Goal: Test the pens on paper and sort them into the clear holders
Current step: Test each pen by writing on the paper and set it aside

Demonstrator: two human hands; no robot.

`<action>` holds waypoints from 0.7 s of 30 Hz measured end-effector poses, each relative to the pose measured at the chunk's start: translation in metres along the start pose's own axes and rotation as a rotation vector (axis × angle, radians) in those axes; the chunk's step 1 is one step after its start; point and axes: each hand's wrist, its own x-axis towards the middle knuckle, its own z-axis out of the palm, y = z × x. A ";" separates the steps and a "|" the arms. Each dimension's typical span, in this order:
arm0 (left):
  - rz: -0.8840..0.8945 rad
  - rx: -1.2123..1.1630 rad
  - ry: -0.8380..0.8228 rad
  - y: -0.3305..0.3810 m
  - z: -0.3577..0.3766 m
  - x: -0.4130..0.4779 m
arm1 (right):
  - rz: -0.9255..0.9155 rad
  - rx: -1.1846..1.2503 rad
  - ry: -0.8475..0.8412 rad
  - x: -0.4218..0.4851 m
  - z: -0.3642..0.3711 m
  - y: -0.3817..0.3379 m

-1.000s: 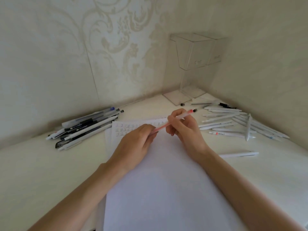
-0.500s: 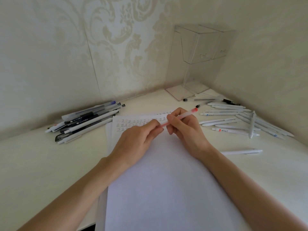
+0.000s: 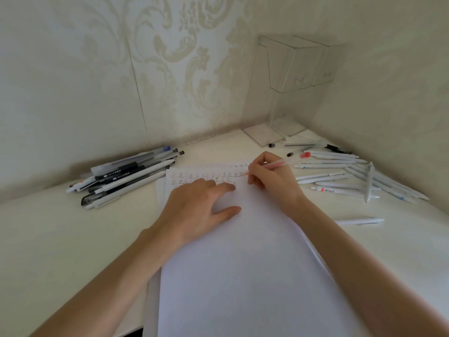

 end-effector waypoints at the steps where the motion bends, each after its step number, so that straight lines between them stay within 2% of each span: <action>1: 0.063 0.029 -0.008 -0.001 0.002 0.000 | 0.001 -0.038 0.028 0.002 0.002 0.000; 4: 0.121 0.062 -0.003 0.001 0.004 -0.001 | -0.048 -0.100 0.105 0.006 0.007 0.002; 13: 0.076 0.037 -0.016 0.003 0.009 0.003 | -0.074 -0.245 0.013 0.005 0.012 0.005; 21: 0.060 0.026 -0.003 0.004 0.008 0.004 | -0.087 -0.260 0.031 0.006 0.012 0.008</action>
